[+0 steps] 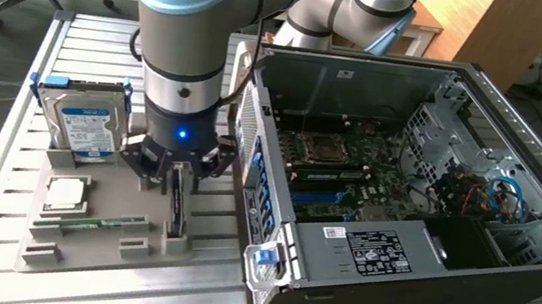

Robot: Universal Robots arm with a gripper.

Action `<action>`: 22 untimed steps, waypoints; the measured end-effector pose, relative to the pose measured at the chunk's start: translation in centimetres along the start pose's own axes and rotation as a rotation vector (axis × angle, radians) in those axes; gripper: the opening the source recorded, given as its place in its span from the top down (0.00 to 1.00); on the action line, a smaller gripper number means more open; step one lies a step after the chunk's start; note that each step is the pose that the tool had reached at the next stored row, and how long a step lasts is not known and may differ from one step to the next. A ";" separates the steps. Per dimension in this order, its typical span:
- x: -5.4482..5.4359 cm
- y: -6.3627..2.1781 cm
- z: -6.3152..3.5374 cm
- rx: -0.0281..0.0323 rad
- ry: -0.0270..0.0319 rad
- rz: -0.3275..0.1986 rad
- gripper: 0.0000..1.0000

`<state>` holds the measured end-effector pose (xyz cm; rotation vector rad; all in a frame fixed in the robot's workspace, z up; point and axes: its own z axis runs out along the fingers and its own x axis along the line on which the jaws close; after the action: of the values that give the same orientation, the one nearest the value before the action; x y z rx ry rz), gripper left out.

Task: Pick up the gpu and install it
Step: 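Pick up the gpu and move the gpu toward the slot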

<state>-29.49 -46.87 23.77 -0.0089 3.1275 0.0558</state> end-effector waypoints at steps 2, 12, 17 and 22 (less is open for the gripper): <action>0.0 0.02 0.04 -0.0001 -0.0002 0.000 0.53; 0.3 0.09 0.11 -0.0002 -0.0003 0.000 0.53; 0.3 0.09 0.11 -0.0002 -0.0002 0.000 0.53; 0.3 0.09 0.12 -0.0003 -0.0003 0.000 0.61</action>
<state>-29.79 -46.78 23.65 -0.0089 3.1272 0.0563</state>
